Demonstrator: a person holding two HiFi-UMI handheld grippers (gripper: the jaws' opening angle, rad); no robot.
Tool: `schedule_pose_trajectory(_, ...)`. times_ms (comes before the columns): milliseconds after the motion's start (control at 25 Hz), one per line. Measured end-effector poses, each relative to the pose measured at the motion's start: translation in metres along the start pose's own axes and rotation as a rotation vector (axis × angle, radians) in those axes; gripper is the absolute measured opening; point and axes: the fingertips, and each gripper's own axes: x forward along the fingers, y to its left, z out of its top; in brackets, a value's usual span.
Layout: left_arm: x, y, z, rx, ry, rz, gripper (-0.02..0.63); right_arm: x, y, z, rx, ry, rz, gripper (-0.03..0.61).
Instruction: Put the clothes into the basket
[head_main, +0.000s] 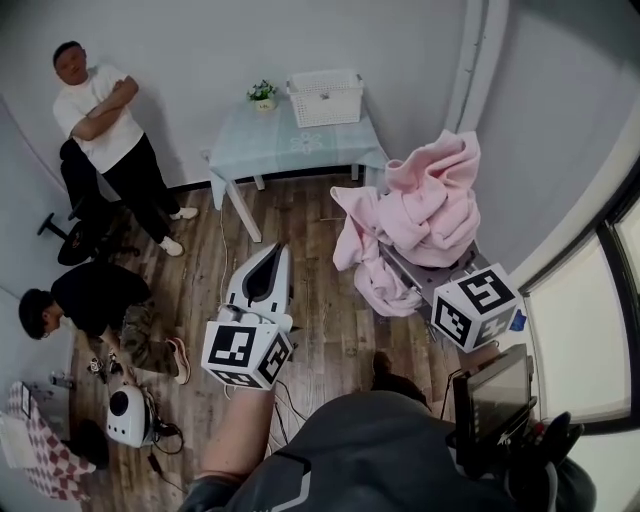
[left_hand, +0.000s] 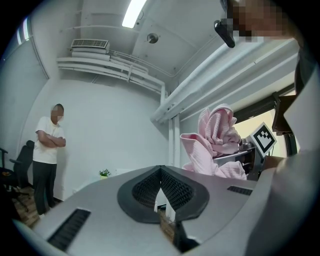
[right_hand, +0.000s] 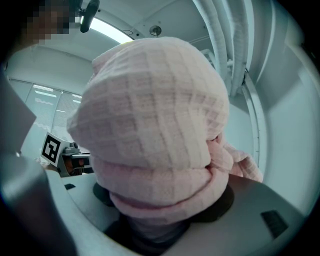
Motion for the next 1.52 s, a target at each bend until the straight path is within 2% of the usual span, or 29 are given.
schedule_pose_trajectory(240,-0.002,0.003,-0.001,0.017,-0.004,0.010,0.009,0.003,0.000,-0.002,-0.008,-0.022,0.005,0.332)
schedule_pose_trajectory(520,-0.010,0.005,0.020,0.026,-0.018,-0.003,0.009,-0.005,0.007,0.017,-0.029,-0.040,-0.010,0.331)
schedule_pose_trajectory(1520,-0.004,-0.002,0.018,0.038,0.005,-0.088,0.009,-0.008,0.009,0.024,-0.062,-0.049,-0.035,0.331)
